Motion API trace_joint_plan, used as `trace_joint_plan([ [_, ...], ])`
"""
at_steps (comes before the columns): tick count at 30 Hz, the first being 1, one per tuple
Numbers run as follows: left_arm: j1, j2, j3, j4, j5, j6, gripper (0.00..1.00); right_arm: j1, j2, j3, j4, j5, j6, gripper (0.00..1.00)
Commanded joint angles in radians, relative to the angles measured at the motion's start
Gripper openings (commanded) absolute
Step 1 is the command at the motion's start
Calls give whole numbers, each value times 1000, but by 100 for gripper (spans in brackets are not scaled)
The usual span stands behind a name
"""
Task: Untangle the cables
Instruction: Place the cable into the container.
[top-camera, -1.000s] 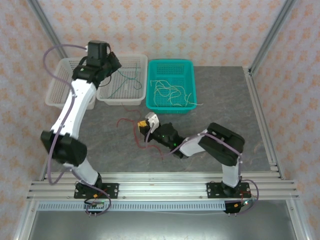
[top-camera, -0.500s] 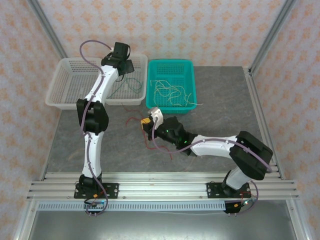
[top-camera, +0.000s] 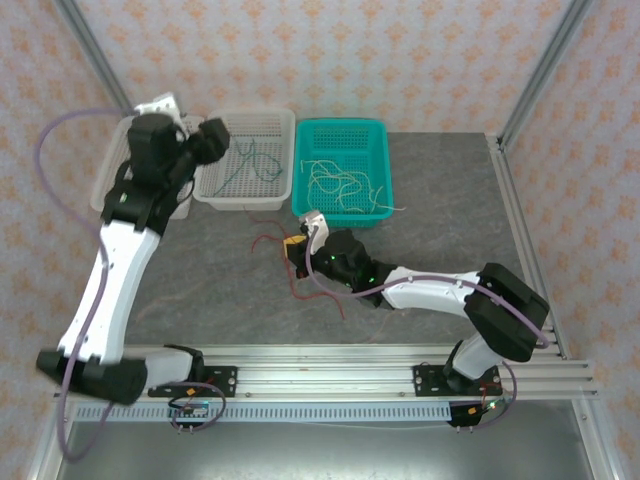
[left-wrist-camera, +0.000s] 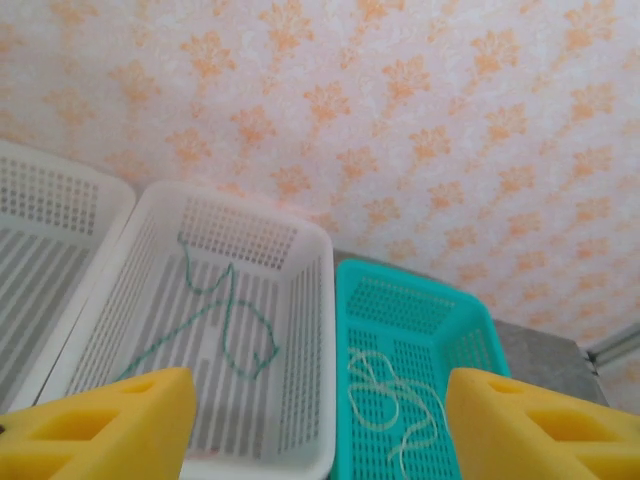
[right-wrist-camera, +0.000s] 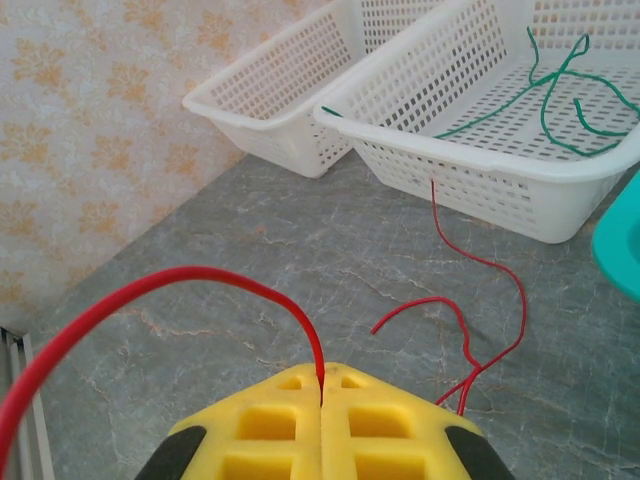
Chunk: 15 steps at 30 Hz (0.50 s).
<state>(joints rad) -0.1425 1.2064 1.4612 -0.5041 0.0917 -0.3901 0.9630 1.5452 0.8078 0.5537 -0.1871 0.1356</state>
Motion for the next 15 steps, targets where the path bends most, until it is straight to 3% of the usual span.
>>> trace_joint_plan([
  [1,-21,-31,-197,-134,-15,-36,66,-5,-62,-20,-24,-7,56,0],
  [4,-43,-79,-331,-196,3,-76,64,-6,-111,-37,-89,-12,48,0],
  [10,-143,-26,-502,-99,59,-191,63,-9,-232,-68,-128,-42,64,0],
  [15,-176,-1,-534,69,234,-188,66,-32,-267,22,-253,24,169,0],
])
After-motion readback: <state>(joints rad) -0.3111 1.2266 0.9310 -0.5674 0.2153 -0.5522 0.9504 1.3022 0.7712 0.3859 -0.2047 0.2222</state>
